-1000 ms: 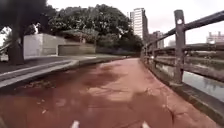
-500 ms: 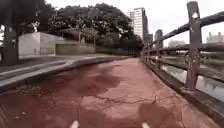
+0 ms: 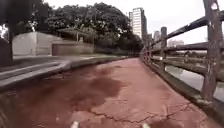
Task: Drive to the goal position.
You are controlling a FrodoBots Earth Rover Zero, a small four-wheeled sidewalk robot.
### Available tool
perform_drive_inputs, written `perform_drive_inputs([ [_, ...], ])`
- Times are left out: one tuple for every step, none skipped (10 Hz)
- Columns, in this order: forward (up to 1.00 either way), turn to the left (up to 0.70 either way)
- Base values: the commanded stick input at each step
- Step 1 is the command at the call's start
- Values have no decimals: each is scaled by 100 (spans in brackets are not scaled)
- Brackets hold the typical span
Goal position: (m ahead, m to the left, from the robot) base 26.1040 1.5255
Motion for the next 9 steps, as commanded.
perform_drive_inputs([
  [70, 0],
  [70, 0],
  [70, 0],
  [70, 0],
  [70, 0],
  [70, 0],
  [70, 0],
  [70, 0],
  [70, 0],
])
